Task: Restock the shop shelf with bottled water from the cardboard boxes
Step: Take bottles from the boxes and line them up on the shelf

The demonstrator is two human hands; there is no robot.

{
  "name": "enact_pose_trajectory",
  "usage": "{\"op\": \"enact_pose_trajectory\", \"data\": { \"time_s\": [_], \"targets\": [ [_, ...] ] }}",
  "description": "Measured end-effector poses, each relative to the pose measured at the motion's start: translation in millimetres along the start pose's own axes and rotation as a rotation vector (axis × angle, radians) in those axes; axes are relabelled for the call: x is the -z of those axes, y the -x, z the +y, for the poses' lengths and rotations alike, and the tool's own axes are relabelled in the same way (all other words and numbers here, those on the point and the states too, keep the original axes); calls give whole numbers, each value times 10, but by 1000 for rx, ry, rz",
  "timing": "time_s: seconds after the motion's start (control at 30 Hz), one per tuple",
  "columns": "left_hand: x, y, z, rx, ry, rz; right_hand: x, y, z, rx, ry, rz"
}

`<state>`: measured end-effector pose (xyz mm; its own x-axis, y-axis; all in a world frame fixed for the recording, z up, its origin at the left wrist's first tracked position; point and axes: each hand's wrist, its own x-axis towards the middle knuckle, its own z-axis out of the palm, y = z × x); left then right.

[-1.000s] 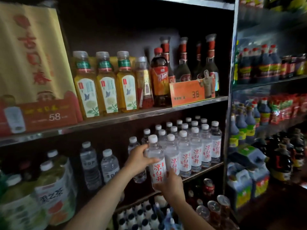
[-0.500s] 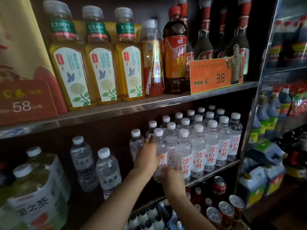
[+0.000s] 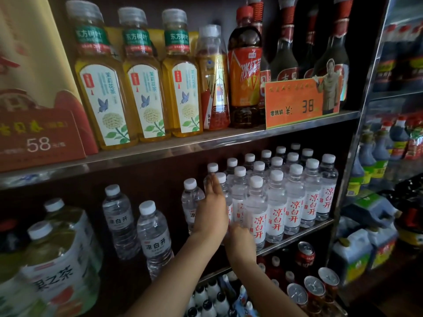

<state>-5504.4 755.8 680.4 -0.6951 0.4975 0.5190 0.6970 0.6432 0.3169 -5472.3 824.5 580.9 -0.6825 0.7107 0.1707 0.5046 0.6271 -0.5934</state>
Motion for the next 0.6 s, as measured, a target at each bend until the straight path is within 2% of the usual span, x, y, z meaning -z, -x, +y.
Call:
{"op": "enact_pose_trajectory", "data": {
  "time_s": [0.07, 0.17, 0.37, 0.47, 0.6],
  "targets": [
    [112, 73, 67, -8, -114, -42, 107, 43, 19, 3, -78, -19],
    [251, 184, 148, -61, -155, -9, 359, 148, 69, 10, -130, -54],
    [340, 398, 538, -151, 50, -168, 1048, 511, 329, -3, -149, -66],
    [289, 609, 853, -186, 171, -269, 1449, 842, 678, -49, -122, -30],
    [204, 1066, 1380, -238, 207, -437, 2003, 1481, 1358, -155, -82, 17]
  ]
}}
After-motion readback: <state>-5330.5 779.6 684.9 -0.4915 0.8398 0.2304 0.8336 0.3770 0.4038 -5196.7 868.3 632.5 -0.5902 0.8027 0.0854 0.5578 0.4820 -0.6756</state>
